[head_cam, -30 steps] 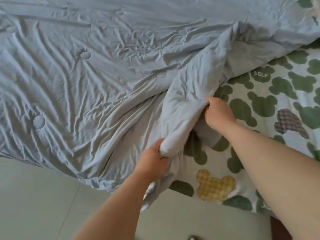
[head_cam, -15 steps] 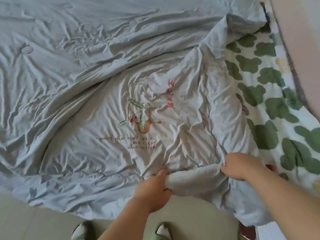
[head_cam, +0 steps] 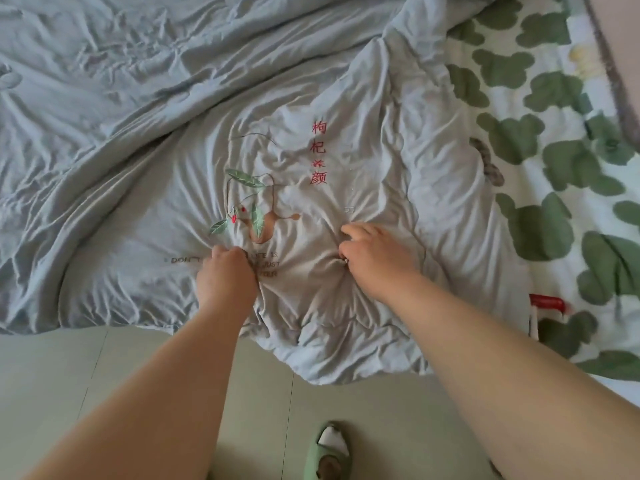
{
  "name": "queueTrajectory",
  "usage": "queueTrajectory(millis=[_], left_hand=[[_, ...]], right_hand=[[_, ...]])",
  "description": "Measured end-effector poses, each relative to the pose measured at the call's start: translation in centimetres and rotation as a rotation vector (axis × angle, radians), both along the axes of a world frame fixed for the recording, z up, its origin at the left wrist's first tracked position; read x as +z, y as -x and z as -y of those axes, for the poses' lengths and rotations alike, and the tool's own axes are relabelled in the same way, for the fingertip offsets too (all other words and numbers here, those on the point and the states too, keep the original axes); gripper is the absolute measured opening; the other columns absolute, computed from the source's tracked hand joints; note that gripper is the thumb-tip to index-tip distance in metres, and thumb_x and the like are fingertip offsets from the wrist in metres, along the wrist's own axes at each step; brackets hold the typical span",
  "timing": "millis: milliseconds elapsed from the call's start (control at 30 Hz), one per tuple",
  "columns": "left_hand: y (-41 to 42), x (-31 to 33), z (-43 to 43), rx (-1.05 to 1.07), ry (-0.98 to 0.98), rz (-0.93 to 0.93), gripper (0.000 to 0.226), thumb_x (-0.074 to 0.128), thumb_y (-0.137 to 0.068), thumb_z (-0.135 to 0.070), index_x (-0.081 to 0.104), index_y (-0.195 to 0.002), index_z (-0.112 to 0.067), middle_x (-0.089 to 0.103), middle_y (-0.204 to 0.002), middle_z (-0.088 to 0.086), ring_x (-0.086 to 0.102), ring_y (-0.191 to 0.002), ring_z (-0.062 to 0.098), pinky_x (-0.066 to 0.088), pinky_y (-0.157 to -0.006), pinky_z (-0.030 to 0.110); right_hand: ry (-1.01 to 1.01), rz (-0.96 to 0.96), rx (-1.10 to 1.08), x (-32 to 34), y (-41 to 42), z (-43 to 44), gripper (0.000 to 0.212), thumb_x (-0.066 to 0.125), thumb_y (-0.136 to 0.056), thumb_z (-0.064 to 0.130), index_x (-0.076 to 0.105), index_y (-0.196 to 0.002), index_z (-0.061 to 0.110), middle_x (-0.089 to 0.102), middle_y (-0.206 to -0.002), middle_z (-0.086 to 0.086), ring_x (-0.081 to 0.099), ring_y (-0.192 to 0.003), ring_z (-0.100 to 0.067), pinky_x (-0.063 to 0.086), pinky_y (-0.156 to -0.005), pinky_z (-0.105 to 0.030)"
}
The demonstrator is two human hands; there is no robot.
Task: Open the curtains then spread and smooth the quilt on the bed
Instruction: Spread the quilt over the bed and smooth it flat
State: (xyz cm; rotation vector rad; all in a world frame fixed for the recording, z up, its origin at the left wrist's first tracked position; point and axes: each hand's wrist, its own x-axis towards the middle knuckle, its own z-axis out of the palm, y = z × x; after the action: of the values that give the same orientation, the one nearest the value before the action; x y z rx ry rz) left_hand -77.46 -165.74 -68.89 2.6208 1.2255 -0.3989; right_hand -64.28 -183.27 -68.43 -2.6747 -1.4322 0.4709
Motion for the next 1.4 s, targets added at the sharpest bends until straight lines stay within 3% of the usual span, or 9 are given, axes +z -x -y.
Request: queueTrajectory(millis=[167, 467, 633, 733, 833, 933, 1100, 1267, 1400], left_hand=[[-0.4, -0.2, -1.1, -0.016, -0.041, 0.006, 0.021, 0.042, -0.086, 0.003, 0.058, -0.080, -0.008, 0.060, -0.078, 0.007, 0.055, -0.065, 0.023, 0.047, -0.058, 0.035], [2.5, 0.4, 4.8, -0.153, 0.365, -0.005, 0.018, 0.048, -0.094, -0.022, 0.064, -0.089, -0.018, 0.065, -0.085, 0.002, 0.055, -0.074, 0.020, 0.040, -0.062, 0.028], [5.2, 0.4, 5.5, -0.092, 0.416, -0.004, 0.017, 0.049, -0.094, -0.018, 0.063, -0.085, -0.020, 0.064, -0.081, -0.003, 0.059, -0.074, 0.016, 0.042, -0.059, 0.026], [5.9, 0.3, 4.5, -0.002, 0.400, 0.110, 0.017, 0.050, -0.095, -0.019, 0.065, -0.087, -0.017, 0.065, -0.083, -0.001, 0.059, -0.072, 0.015, 0.046, -0.062, 0.027], [7.6, -0.4, 3.9, 0.152, 0.361, 0.174, 0.014, 0.050, -0.095, -0.025, 0.061, -0.089, -0.018, 0.062, -0.095, 0.001, 0.057, -0.076, 0.018, 0.046, -0.067, 0.031], [9.3, -1.1, 3.9, 0.295, 0.382, 0.160, 0.025, 0.060, -0.088, -0.035, 0.055, -0.105, -0.017, 0.058, -0.109, 0.005, 0.057, -0.091, 0.026, 0.048, -0.078, 0.036], [8.4, -1.8, 6.1, 0.527, 0.434, 0.212, 0.082, 0.074, -0.074, -0.045, 0.032, -0.133, -0.006, 0.034, -0.134, 0.013, 0.049, -0.115, 0.037, 0.043, -0.093, 0.043], [7.2, -4.1, 7.3, 1.104, 0.706, 0.449, 0.041, 0.038, -0.095, -0.016, 0.036, -0.131, 0.004, 0.052, -0.117, 0.014, 0.053, -0.108, 0.037, 0.045, -0.092, 0.041], [6.7, -5.4, 6.8, 1.136, 0.987, 0.630, 0.010, 0.045, -0.087, -0.009, 0.055, -0.088, -0.009, 0.056, -0.084, 0.010, 0.052, -0.074, 0.024, 0.049, -0.069, 0.036]], right_hand=[[-0.139, 0.036, 0.007, -0.6, 0.2, 0.2, 0.014, 0.048, -0.086, 0.003, 0.061, -0.086, 0.004, 0.065, -0.083, -0.016, 0.061, -0.086, -0.034, 0.035, -0.072, -0.031], [0.395, -0.082, -0.092, 3.1, 0.2, 5.2, 0.038, 0.032, -0.095, 0.032, 0.059, -0.116, 0.014, 0.061, -0.123, -0.012, 0.057, -0.111, -0.031, 0.040, -0.084, -0.035], [0.559, -0.204, -0.134, 2.5, 3.3, 5.7, 0.036, 0.035, -0.095, 0.033, 0.061, -0.110, 0.013, 0.062, -0.119, -0.010, 0.058, -0.107, -0.030, 0.041, -0.082, -0.035], [0.506, -0.255, -0.165, 2.1, 3.5, 4.9, 0.030, 0.035, -0.096, 0.037, 0.059, -0.097, 0.019, 0.063, -0.102, -0.004, 0.059, -0.094, -0.025, 0.039, -0.072, -0.033], [0.144, -0.284, -0.304, 2.2, 3.3, 4.5, 0.016, 0.046, -0.093, 0.032, 0.056, -0.086, 0.022, 0.062, -0.084, 0.005, 0.060, -0.078, -0.018, 0.042, -0.062, -0.029], [-0.146, 0.064, -0.409, 2.1, 2.4, 4.4, 0.030, 0.059, -0.084, 0.029, 0.058, -0.110, 0.014, 0.058, -0.108, -0.007, 0.058, -0.095, -0.027, 0.045, -0.082, -0.038], [0.129, 0.151, -0.735, 0.8, 2.2, 5.3, 0.097, 0.066, -0.076, 0.052, 0.010, -0.148, 0.018, 0.001, -0.154, -0.026, 0.004, -0.144, -0.040, 0.011, -0.117, -0.050], [-0.138, -0.001, -1.082, -0.3, 2.6, 6.1, 0.099, 0.064, -0.084, 0.042, -0.001, -0.150, 0.007, 0.023, -0.151, -0.024, 0.032, -0.134, -0.042, 0.032, -0.106, -0.050], [0.027, -0.020, -1.050, -0.9, 2.7, 7.2, 0.042, 0.053, -0.093, 0.027, 0.038, -0.124, 0.003, 0.056, -0.125, -0.020, 0.055, -0.110, -0.042, 0.045, -0.085, -0.044]])
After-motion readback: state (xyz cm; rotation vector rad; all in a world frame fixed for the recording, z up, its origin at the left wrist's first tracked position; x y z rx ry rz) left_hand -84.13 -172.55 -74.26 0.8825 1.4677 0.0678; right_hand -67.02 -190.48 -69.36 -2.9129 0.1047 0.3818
